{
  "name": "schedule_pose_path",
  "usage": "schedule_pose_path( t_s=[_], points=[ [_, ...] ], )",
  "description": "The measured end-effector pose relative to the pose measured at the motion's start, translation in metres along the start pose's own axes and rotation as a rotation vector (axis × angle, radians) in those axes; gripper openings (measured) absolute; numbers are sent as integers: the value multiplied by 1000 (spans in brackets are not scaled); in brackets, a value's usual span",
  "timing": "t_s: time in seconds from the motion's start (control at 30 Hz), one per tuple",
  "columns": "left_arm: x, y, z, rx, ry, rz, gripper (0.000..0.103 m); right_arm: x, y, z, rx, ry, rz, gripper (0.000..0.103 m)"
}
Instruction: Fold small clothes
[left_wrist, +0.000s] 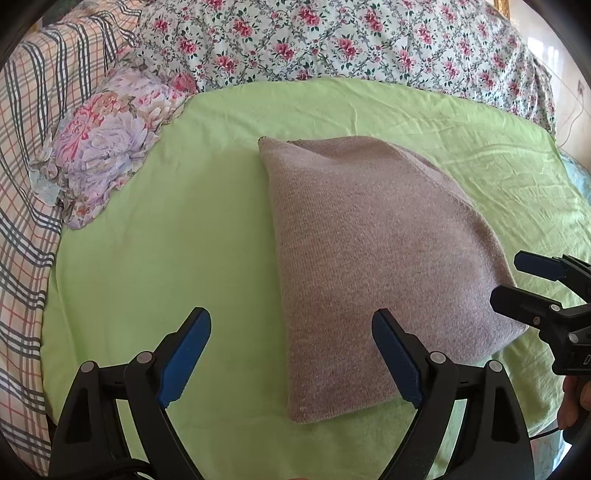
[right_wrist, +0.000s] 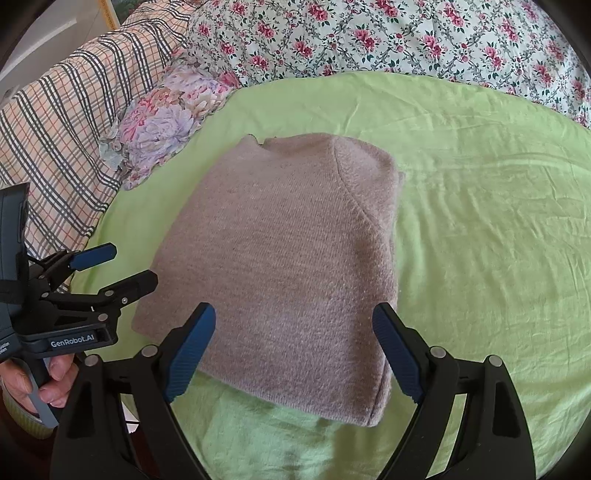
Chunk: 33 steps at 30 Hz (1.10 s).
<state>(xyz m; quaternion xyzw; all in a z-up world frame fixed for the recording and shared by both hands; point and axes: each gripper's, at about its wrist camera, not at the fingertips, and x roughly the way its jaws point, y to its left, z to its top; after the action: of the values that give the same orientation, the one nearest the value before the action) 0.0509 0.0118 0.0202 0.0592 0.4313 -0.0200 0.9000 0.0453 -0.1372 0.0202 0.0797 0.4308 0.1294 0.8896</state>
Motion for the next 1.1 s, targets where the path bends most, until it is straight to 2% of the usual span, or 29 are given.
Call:
schedule_pose_path(
  t_s=[1.1],
  points=[
    [-14, -11, -6, -3, -47, -21, 90, 3, 0, -3, 3, -29, 5, 87]
  ],
)
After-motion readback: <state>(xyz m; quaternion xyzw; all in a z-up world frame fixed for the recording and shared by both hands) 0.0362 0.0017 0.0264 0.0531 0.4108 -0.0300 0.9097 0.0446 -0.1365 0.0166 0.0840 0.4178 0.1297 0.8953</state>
